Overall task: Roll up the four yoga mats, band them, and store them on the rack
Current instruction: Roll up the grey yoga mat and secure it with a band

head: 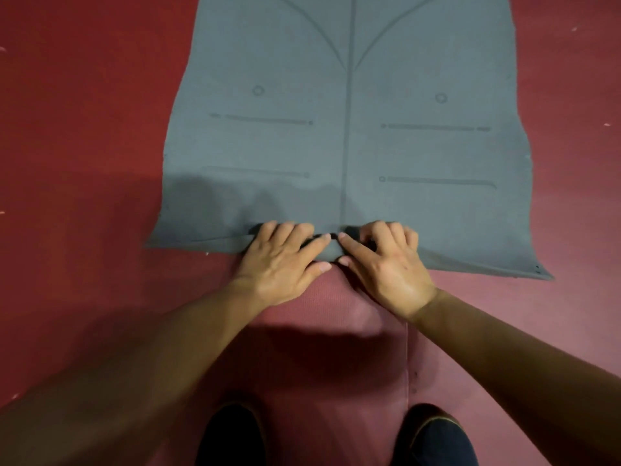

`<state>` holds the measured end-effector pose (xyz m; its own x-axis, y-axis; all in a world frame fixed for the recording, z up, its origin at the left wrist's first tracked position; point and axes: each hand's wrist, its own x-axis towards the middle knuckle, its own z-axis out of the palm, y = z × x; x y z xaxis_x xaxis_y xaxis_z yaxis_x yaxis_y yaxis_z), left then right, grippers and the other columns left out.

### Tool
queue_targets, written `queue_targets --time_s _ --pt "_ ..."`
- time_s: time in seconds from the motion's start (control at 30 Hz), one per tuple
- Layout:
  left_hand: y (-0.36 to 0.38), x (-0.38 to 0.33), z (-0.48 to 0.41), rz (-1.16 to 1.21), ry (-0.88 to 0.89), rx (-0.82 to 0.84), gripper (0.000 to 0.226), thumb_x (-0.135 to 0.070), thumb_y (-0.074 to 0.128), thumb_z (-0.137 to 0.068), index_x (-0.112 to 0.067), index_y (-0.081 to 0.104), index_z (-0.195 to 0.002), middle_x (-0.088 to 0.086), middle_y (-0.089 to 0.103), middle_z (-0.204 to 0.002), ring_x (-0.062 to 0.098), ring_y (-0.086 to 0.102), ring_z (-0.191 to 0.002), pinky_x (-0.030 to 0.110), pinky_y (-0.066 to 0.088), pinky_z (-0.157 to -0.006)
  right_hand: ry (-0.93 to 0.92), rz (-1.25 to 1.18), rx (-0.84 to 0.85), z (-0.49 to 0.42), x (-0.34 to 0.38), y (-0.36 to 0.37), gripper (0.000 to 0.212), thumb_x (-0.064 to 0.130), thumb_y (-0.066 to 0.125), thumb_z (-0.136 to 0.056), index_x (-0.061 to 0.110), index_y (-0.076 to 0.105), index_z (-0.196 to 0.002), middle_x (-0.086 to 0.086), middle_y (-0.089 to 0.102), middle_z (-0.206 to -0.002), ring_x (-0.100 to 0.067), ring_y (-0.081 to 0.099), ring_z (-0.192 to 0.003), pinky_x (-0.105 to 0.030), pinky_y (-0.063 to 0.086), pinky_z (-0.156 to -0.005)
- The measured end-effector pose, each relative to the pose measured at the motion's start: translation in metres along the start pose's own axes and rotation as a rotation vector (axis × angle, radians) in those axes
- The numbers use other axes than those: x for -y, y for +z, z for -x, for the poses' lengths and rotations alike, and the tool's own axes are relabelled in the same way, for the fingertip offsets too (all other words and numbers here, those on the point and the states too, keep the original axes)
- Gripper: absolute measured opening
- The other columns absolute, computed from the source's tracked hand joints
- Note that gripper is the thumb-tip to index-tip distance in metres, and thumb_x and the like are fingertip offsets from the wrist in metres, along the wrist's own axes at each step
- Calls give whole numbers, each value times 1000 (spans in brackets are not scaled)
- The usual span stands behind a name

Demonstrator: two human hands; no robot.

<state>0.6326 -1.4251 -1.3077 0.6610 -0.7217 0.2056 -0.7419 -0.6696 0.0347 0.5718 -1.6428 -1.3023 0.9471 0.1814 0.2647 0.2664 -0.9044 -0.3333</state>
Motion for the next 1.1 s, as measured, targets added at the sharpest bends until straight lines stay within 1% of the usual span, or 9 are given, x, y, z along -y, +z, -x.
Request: queue_targets --time_s 0.1,0.23,0.37,0.5,0.67,0.77,0.83,0.97,1.1 --pt "3 3 1 -47 53 -12 57 -57 42 -92 -18 72 -122 3 66 -101 26 57 -90 40 35 -83 -64 61 -25 2 -1 0 37 40 57 -100 16 75 -122 -7 64 -97 -31 57 -87 -41 35 -79" --pt "6 4 -4 -81 38 -48 53 -61 45 -91 -22 75 -113 -2 66 -94 23 62 -85 37 36 -82 -97 52 -41 0 -7 2 31 40 59 -101 16 77 -107 -2 67 -94 -30 60 -85 -41 38 -79" --pt "5 15 -9 -98 185 -78 55 -67 48 -88 -23 75 -106 -1 65 -89 22 61 -78 34 39 -75 -159 35 2 4 -15 4 34 40 58 -101 12 76 -111 -3 67 -99 -28 58 -85 -39 40 -73" --pt "-5 26 -24 -96 280 -44 51 -65 48 -89 -21 74 -96 0 63 -85 22 61 -74 34 48 -67 -118 29 68 8 -15 -3 38 39 76 -90 11 75 -115 -4 68 -101 -27 60 -87 -39 45 -72" --pt "-5 16 -22 57 126 -24 43 -54 52 -93 -17 75 -92 2 66 -79 24 65 -71 34 54 -68 -4 -105 110 -3 -14 -10 22 28 76 -92 11 73 -106 -5 72 -90 -33 63 -80 -43 51 -73" --pt "-6 24 -34 184 -14 145 43 -57 49 -98 -21 71 -102 1 70 -93 24 67 -93 34 49 -89 32 -127 168 -15 -20 -12 21 32 67 -99 12 70 -106 -6 73 -93 -34 62 -85 -41 48 -79" --pt "-5 30 -42 230 -52 229 39 -57 49 -98 -23 66 -108 0 70 -99 22 64 -101 31 41 -96 77 -125 206 -24 -22 -12 25 37 62 -101 15 70 -109 -6 71 -98 -33 60 -92 -40 46 -84" --pt "-3 26 -45 170 -63 124 34 -54 55 -97 -21 63 -100 -1 68 -90 22 62 -94 34 37 -88 17 39 93 -28 -19 -9 17 35 67 -95 21 73 -104 -4 61 -98 -30 55 -90 -41 36 -77" --pt "0 23 -42 213 -101 94 31 -50 59 -96 -21 66 -100 0 64 -99 25 62 -89 37 42 -82 -102 116 22 -20 -18 -3 18 25 71 -92 22 75 -108 -2 63 -94 -29 57 -83 -39 34 -72"
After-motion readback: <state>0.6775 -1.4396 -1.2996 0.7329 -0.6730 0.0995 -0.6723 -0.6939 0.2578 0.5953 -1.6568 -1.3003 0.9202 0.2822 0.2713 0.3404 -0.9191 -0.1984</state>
